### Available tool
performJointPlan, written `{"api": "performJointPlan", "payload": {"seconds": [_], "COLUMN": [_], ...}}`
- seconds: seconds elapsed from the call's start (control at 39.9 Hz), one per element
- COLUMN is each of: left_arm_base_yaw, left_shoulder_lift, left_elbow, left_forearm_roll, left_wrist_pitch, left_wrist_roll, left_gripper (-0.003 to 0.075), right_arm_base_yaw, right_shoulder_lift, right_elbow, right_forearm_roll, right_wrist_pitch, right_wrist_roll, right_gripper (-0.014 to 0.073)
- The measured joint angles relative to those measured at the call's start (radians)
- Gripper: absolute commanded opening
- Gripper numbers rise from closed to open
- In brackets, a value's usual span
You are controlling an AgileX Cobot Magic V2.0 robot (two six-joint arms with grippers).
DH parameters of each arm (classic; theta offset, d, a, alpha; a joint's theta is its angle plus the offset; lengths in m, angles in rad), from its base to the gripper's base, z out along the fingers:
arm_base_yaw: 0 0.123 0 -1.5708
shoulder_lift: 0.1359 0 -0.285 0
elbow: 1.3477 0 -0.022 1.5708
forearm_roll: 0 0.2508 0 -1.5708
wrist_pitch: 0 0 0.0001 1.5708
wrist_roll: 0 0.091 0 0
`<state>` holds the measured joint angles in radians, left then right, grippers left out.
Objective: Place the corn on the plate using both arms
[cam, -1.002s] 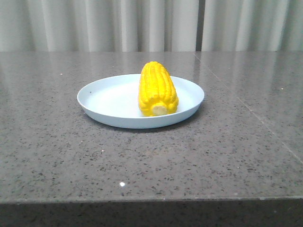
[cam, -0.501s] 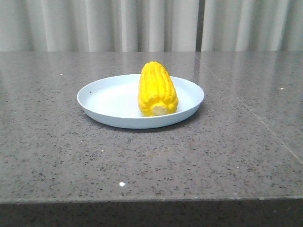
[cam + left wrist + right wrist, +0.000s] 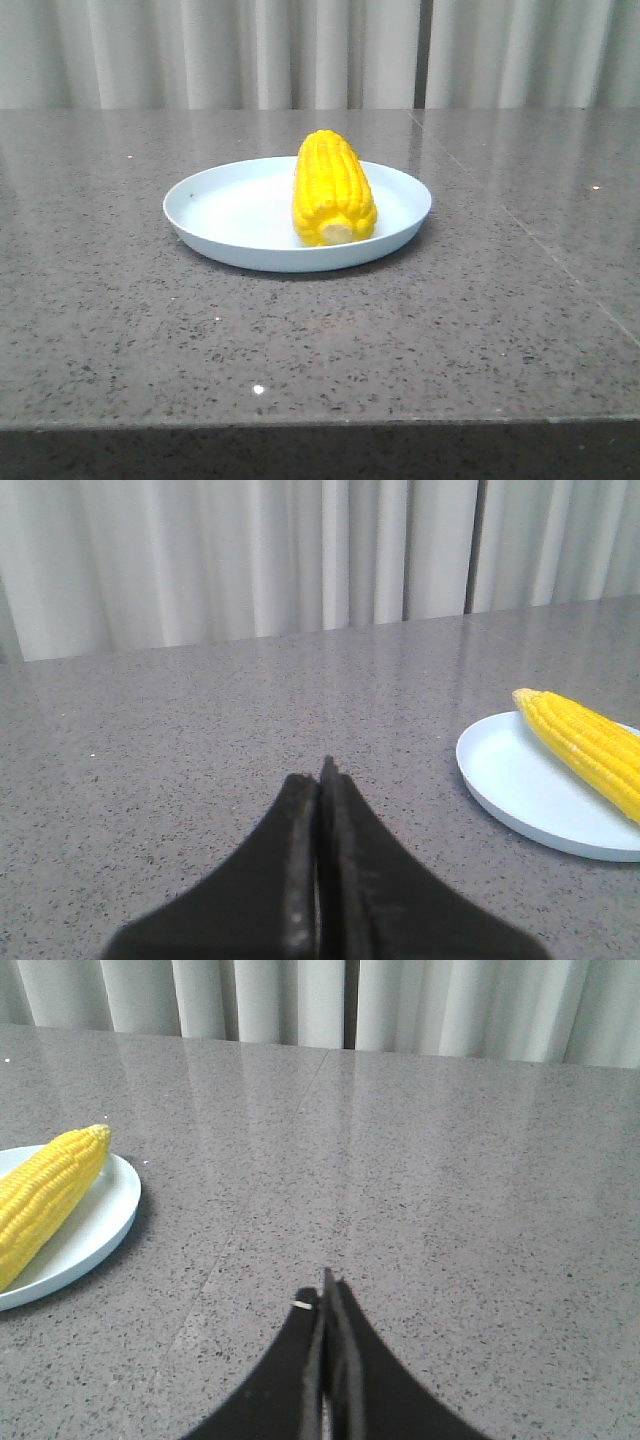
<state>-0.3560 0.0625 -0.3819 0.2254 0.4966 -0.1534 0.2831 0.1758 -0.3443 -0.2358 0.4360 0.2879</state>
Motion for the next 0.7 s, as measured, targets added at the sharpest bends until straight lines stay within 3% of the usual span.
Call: {"api": "performJointPlan", "payload": {"seconds": [0.5, 0.7], "left_arm_base_yaw": [0.000, 0.053], "left_shoulder_lift": [-0.001, -0.054], "left_elbow": [0.005, 0.099], "left_forearm_roll": [-0.005, -0.101], "left_wrist_pitch": [-0.006, -0.109], "left_wrist_roll": [0.000, 0.063], "left_gripper": [-0.0020, -0.0020], "right_arm_base_yaw": [0.000, 0.000], "right_shoulder_lift": [0.000, 0.000], "right_elbow": [0.000, 0.000], "right_forearm_roll": [0.000, 0.000], "right_wrist_pitch": [0.000, 0.000], "right_wrist_roll": [0.000, 0.000], "right_gripper": [-0.0113, -0.0113]}}
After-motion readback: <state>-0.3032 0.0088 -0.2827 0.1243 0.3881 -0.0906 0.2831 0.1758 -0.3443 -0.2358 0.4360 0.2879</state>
